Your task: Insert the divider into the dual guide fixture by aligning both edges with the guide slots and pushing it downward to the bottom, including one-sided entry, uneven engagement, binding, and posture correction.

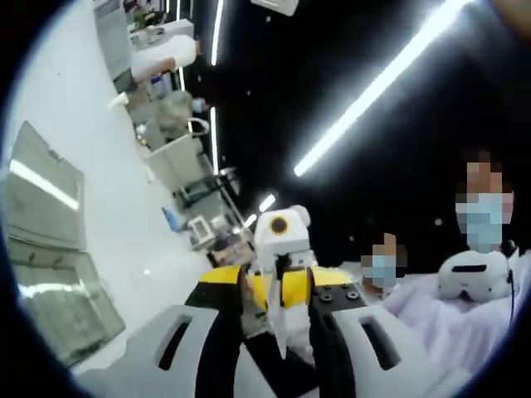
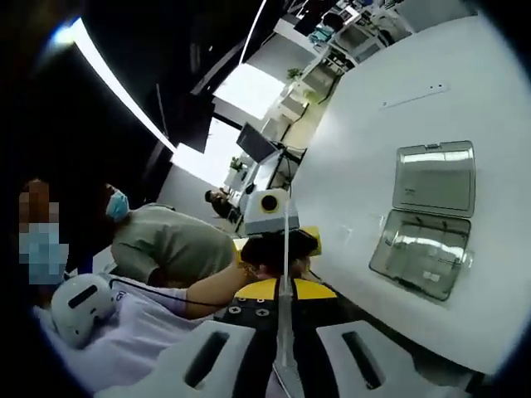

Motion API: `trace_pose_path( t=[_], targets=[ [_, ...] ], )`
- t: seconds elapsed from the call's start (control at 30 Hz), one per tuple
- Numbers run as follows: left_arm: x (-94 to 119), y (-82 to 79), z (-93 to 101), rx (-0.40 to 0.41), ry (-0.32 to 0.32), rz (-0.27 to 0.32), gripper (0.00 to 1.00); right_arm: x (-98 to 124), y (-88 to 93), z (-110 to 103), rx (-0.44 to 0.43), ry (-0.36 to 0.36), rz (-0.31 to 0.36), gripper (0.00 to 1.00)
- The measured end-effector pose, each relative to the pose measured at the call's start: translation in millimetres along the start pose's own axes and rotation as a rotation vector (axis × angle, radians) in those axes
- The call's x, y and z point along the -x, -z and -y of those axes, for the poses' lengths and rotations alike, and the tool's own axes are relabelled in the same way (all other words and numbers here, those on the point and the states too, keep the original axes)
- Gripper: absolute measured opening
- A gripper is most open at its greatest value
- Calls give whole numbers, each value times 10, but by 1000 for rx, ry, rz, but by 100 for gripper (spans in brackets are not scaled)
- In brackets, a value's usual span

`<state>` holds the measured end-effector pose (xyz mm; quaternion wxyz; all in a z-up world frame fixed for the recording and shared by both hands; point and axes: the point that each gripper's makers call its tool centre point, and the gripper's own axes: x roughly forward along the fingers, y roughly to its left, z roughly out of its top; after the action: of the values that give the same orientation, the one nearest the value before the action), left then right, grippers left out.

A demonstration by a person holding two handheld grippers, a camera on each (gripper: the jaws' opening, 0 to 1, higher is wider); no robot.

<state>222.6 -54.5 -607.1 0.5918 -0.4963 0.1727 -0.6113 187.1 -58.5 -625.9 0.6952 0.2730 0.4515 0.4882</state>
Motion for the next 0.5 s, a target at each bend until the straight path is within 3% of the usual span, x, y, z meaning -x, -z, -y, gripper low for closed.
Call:
trace_pose_path(
  t=[0.27,0.3,0.5],
  targets=[
    [285,-194,-31,-105,-94,82,47,-34,-20,61,-19,52,39,0],
    [352,-232,-81,-131,-140,100,49,-40,-20,87,-11,69,43,0],
    [680,-260,-117,-248,-255,137,60,-72,-74,203,-48,129,96,0]
  ],
)
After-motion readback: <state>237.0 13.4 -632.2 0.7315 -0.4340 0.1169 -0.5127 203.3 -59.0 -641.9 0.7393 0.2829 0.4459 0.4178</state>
